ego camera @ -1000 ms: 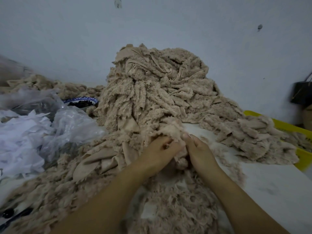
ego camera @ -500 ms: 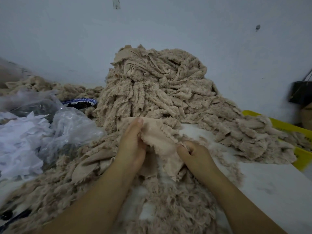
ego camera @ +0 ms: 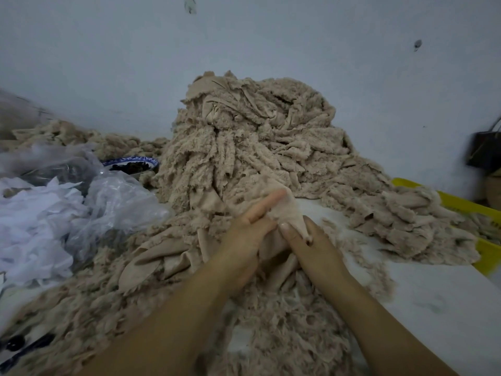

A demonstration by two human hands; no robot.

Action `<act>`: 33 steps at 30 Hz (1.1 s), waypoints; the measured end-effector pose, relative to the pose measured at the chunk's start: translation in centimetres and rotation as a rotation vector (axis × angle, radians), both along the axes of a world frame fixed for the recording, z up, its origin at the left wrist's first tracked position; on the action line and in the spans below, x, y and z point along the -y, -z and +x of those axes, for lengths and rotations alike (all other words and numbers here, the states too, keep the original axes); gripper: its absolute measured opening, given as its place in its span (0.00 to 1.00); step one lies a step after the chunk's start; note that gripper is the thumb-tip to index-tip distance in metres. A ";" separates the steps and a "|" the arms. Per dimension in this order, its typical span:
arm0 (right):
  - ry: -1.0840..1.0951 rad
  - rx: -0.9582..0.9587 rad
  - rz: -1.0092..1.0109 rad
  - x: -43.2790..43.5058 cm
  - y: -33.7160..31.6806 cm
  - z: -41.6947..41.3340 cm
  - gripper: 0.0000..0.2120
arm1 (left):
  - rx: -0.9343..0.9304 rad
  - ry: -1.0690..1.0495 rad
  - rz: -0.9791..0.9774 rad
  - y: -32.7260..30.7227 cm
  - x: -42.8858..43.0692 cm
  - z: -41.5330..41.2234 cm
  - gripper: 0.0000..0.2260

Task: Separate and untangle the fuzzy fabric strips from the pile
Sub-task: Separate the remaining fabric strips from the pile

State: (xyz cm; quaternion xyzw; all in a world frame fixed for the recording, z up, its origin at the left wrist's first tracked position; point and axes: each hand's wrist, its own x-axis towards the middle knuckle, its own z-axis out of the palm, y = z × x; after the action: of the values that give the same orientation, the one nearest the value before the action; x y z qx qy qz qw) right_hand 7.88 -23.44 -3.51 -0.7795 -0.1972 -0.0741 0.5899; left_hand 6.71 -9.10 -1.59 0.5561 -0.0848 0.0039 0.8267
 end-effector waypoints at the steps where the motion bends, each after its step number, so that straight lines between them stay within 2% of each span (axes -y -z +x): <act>1: 0.011 0.021 0.005 0.0 0.0 0.0 0.11 | -0.001 0.002 0.014 0.1 0.1 0.0 0.23; 3: 0.033 0.073 -0.032 0.1 -0.1 0.2 0.06 | 0.005 -0.007 0.006 0.1 0.0 0.1 0.25; 6: -0.045 0.075 -0.056 0.0 -0.4 -0.1 0.04 | -0.005 0.006 -0.066 -0.1 -0.7 0.4 0.28; 9: -0.131 -0.009 0.095 0.0 -0.4 -0.3 0.19 | -0.009 0.023 0.017 0.1 -0.6 0.2 0.25; 11: -0.080 -0.052 0.143 0.1 -0.5 -0.3 0.17 | -0.002 0.069 0.129 0.5 -0.4 0.0 0.22; 13: 0.060 -0.037 0.124 0.2 -0.4 0.2 0.17 | 0.011 0.174 0.210 0.8 -0.4 -0.2 0.16; 14: 0.142 0.011 0.072 0.3 -0.3 0.5 0.17 | 0.007 0.199 0.223 0.8 -0.3 -0.3 0.13; 15: 0.210 0.077 0.001 0.4 -0.2 0.8 0.17 | -0.016 0.187 0.221 0.7 -0.3 -0.2 0.14; 18: 0.294 0.298 -0.258 0.3 -0.3 0.9 0.13 | -0.131 0.054 0.177 0.7 -0.2 0.8 0.26; 20: 0.177 0.378 -0.432 -0.3 -0.2 0.5 0.10 | -0.145 0.070 0.165 0.6 -0.2 0.8 0.26; 23: -0.001 0.386 -0.634 -1.4 0.5 -0.1 0.07 | -0.192 0.010 0.206 0.8 -0.5 0.9 0.14; 25: -0.029 0.330 -0.666 -1.6 0.6 0.0 0.09 | -0.282 -0.133 0.110 0.9 -0.7 1.1 0.11; 27: -0.028 0.266 -0.628 -1.5 0.6 0.1 0.12 | -0.373 -0.230 -0.116 0.6 -1.2 1.6 0.10; 30: -0.066 0.234 -0.626 -1.5 0.5 0.1 0.15 | -0.447 -0.259 -0.466 0.1 -2.7 2.3 0.14; 33: -0.031 0.212 -0.585 -1.5 0.5 0.1 0.17 | -0.449 -0.317 -0.691 0.2 -3.7 3.0 0.14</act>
State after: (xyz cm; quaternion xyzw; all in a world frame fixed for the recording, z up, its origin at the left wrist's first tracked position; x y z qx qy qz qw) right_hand 7.94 -21.99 -3.99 -0.9011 -0.2823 -0.0861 0.3178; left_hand 9.68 -5.36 -1.81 0.2401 0.1895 0.0381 0.9513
